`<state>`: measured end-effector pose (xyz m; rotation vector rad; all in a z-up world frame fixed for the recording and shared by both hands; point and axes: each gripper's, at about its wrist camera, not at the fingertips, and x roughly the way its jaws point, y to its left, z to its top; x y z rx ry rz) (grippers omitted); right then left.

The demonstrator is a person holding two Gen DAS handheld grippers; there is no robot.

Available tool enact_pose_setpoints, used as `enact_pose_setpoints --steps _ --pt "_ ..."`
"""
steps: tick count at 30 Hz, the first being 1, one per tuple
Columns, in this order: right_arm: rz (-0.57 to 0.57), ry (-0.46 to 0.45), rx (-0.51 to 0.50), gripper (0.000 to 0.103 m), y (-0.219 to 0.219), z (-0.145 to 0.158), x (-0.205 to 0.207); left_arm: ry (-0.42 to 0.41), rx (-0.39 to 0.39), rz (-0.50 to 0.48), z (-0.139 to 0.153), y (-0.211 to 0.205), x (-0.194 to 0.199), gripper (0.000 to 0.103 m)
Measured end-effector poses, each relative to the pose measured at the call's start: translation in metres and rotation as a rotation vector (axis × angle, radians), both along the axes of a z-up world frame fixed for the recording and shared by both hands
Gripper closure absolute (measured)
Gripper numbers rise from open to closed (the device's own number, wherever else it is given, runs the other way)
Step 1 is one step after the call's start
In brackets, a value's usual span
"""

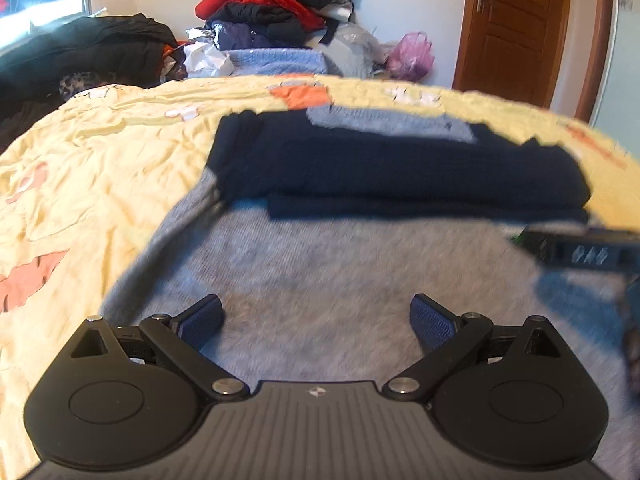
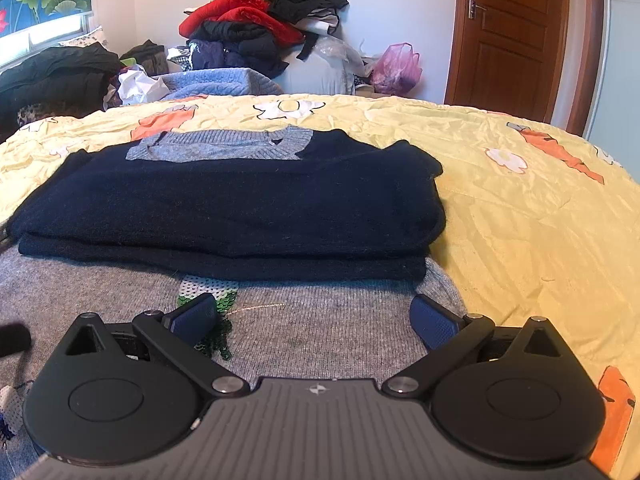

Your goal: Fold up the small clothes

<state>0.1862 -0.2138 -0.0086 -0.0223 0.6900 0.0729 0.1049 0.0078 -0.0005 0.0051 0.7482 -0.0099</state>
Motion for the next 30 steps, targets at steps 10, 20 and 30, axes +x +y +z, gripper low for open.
enact_pose_setpoints --steps 10,20,30 --pt "-0.017 0.019 0.058 0.002 -0.004 0.018 -0.045 -0.009 -0.002 -0.006 0.000 0.001 -0.001 0.000" --pt "0.002 0.004 -0.004 0.000 0.000 0.001 -0.060 -0.026 -0.011 0.030 0.013 0.005 -0.024 0.000" --pt "-0.010 0.005 0.009 0.002 0.005 0.012 -0.083 0.000 0.028 -0.009 0.003 0.004 -0.054 0.000"
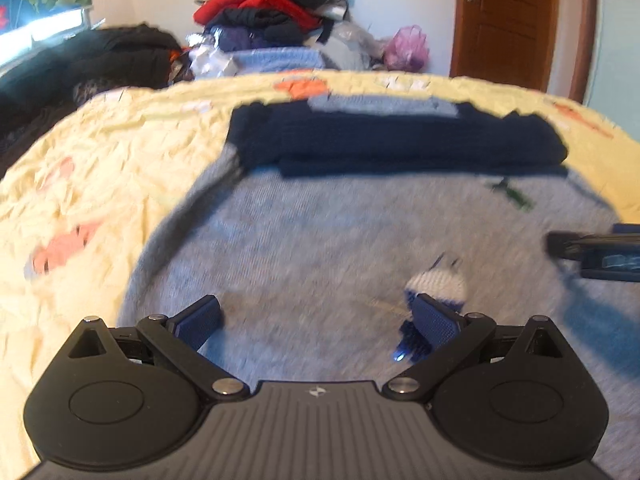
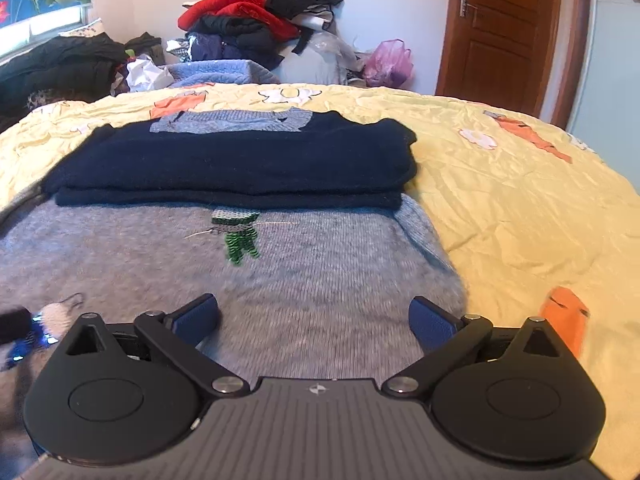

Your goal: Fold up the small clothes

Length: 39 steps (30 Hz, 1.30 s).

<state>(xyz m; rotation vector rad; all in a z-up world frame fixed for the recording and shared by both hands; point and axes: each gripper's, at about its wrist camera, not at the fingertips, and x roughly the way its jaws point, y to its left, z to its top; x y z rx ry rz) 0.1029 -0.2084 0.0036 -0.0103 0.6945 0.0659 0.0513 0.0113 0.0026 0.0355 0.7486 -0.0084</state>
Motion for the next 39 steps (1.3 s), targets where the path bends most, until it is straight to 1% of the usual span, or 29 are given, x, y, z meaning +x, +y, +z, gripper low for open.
enact_pose_setpoints --steps 2,5,7,9,13,15,16,18,19,21,28,31,33,35,39 --pt "0.025 0.000 0.012 0.002 0.001 0.002 -0.015 -0.010 -0.028 0.008 -0.001 0.005 -0.001 0.000" --pt "0.043 0.017 -0.030 0.000 0.006 -0.005 -0.028 -0.014 -0.015 0.012 -0.002 0.002 -0.001 0.000" --pt "0.040 -0.001 -0.014 0.000 0.003 -0.010 -0.033 -0.014 -0.019 0.011 -0.002 0.003 -0.001 0.000" --pt "0.036 0.001 -0.019 0.000 0.004 -0.010 -0.033 -0.012 -0.023 0.010 -0.002 0.004 -0.001 0.000" --pt "0.037 0.000 -0.020 0.000 0.004 -0.011 -0.033 0.007 0.011 0.032 0.003 0.002 -0.005 0.000" --pt "0.036 -0.001 -0.021 0.000 0.004 -0.011 -0.033 0.020 -0.017 0.018 0.004 0.005 -0.012 0.000" --pt "0.035 -0.001 -0.021 0.000 0.004 -0.011 -0.033 0.021 -0.017 0.011 0.003 0.005 -0.016 0.000" --pt "0.035 -0.001 -0.021 0.000 0.004 -0.011 -0.033 -0.003 -0.004 0.000 -0.001 0.007 -0.026 0.000" --pt "0.035 -0.002 -0.021 0.000 0.004 -0.011 -0.033 -0.006 -0.015 0.002 -0.002 0.010 -0.027 0.000" --pt "0.035 -0.001 -0.022 0.000 0.004 -0.011 -0.033 -0.007 -0.030 0.016 -0.002 0.013 -0.026 0.000" --pt "0.036 0.012 -0.023 0.000 0.003 -0.008 -0.033 -0.010 -0.028 0.018 -0.002 0.012 -0.020 0.000" --pt "0.032 0.029 -0.015 0.000 0.003 -0.006 -0.042 -0.010 -0.030 0.015 -0.002 0.013 -0.021 0.000" --pt "0.043 0.023 -0.028 0.000 0.004 -0.007 -0.050 -0.010 -0.028 0.016 -0.002 0.013 -0.021 0.000" --pt "0.042 0.003 -0.022 0.000 0.003 -0.009 -0.057 -0.010 -0.029 0.015 -0.002 0.013 -0.021 0.000" --pt "0.039 0.000 -0.027 0.000 0.005 -0.010 -0.056 0.000 -0.017 0.020 -0.001 0.012 -0.022 0.000"
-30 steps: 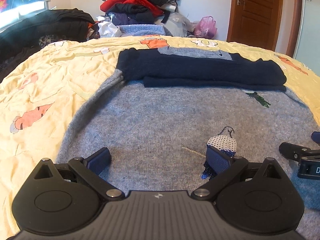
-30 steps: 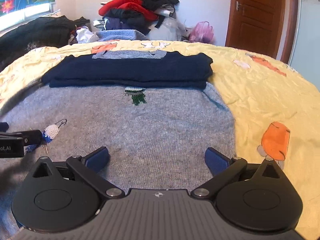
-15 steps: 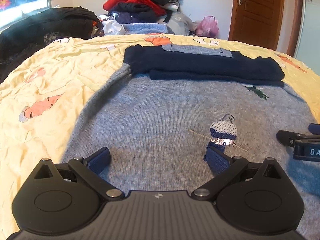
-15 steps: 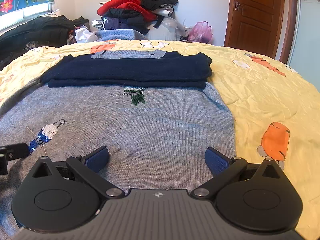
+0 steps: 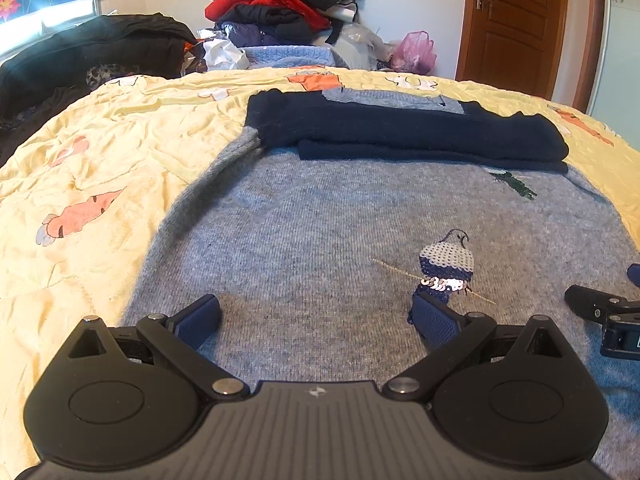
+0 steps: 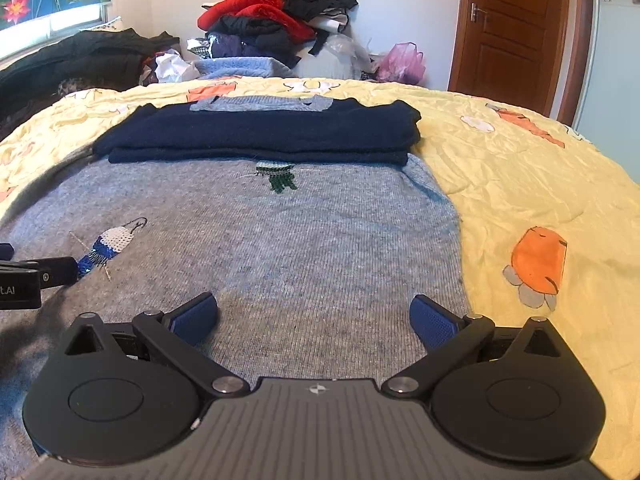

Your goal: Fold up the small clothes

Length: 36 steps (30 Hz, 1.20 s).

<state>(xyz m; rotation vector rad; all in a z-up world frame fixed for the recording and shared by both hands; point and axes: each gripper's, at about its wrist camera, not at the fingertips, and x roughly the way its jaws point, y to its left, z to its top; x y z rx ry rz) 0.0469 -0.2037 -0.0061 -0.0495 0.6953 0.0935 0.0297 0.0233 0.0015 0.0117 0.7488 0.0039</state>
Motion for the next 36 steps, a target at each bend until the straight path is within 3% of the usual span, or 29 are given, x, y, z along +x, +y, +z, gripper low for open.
enact_pose_setpoints --steps 5,7,14,19,26,32,36 --pt "0.000 -0.001 0.005 0.000 -0.001 0.000 -0.001 0.030 -0.001 -0.013 0.004 0.000 -0.023 0.000" --pt "0.000 -0.001 0.005 0.000 -0.001 0.000 -0.001 0.004 0.016 -0.024 0.001 0.000 -0.033 0.000" --pt "-0.006 0.005 0.004 0.000 -0.001 0.002 -0.004 0.009 0.015 -0.013 0.002 0.001 -0.032 0.000" --pt "0.023 0.011 0.082 0.000 -0.006 0.012 -0.045 0.031 -0.032 -0.018 0.009 0.006 -0.062 0.000" --pt "0.046 0.031 0.036 0.000 -0.007 0.009 -0.073 0.020 0.028 -0.047 0.008 0.004 -0.093 0.000" --pt "0.064 0.020 0.183 0.000 -0.048 0.046 -0.107 -0.014 -0.056 -0.028 0.035 0.033 -0.126 0.000" --pt "0.037 0.065 0.226 0.000 -0.087 0.050 -0.127 0.006 -0.127 0.031 0.036 0.065 -0.146 0.000"
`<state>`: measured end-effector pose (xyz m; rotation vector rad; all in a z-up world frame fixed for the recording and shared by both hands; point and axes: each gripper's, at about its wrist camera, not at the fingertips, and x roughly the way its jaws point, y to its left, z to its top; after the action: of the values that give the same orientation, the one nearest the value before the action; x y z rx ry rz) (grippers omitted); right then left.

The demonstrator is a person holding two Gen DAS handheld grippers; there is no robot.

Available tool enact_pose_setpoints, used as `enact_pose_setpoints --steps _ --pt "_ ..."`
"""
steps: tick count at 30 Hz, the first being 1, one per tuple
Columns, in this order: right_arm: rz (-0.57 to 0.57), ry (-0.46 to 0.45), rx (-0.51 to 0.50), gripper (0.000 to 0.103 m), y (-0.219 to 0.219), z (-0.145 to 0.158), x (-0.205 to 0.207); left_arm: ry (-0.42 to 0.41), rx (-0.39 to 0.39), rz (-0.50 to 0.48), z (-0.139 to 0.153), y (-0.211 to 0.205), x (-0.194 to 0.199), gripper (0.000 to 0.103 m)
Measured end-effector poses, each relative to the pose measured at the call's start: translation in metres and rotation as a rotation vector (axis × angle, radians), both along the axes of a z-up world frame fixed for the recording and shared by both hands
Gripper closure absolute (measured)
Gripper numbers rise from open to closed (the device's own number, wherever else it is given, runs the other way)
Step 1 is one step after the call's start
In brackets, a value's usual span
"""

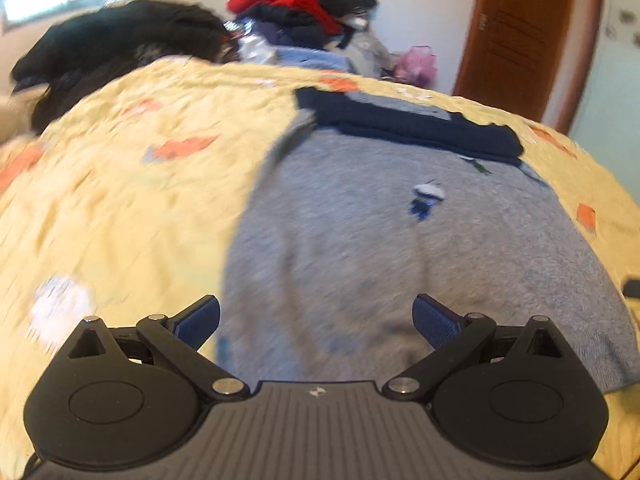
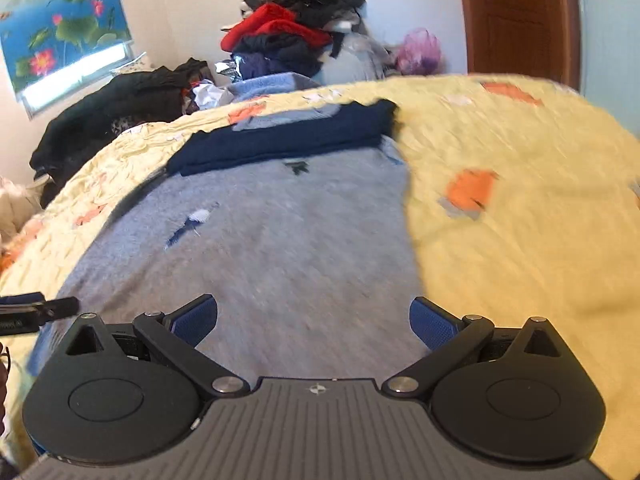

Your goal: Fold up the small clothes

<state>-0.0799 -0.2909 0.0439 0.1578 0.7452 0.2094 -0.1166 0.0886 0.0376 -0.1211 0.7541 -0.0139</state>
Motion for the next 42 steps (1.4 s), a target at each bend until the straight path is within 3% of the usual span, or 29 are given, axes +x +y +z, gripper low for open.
enact_pose_setpoints --steps 4,8,13,18,22,25,30,34,38,40,42 --pt "-0.042 0.051 -0.076 0.002 -0.014 -0.007 -0.017 0.041 0.017 0.038 -0.004 0.012 -0.015 0.000" --pt "-0.054 0.034 -0.062 0.004 -0.006 -0.002 -0.037 0.041 0.019 0.032 0.004 0.007 -0.034 0.000" --pt "0.062 0.014 -0.104 0.003 0.037 -0.003 -0.043 -0.006 0.082 -0.081 0.014 -0.031 -0.043 0.000" --pt "0.148 0.051 -0.067 0.004 0.060 -0.004 -0.046 -0.018 0.094 -0.199 0.016 -0.061 -0.053 0.000" --pt "0.107 0.045 -0.075 0.003 0.046 0.003 -0.054 -0.014 0.064 -0.176 0.020 -0.049 -0.058 0.000" --pt "0.046 0.076 -0.050 0.002 0.019 0.001 -0.055 0.026 -0.019 -0.076 0.016 -0.019 -0.060 0.000" --pt "-0.041 0.178 0.086 0.004 -0.025 -0.020 -0.050 0.114 -0.185 0.106 -0.002 0.034 -0.051 0.000" --pt "-0.034 0.191 0.197 0.007 -0.039 -0.024 -0.043 0.165 -0.376 0.152 -0.015 0.054 -0.040 0.001" --pt "-0.018 0.263 0.378 0.014 -0.053 -0.027 -0.032 0.156 -0.505 0.141 -0.017 0.055 -0.032 0.002" --pt "-0.003 0.290 0.420 0.015 -0.054 -0.028 -0.028 0.177 -0.610 0.112 -0.021 0.057 -0.025 0.030" --pt "0.014 0.317 0.450 0.019 -0.051 -0.029 -0.024 0.231 -0.719 0.090 -0.032 0.056 -0.019 0.045"
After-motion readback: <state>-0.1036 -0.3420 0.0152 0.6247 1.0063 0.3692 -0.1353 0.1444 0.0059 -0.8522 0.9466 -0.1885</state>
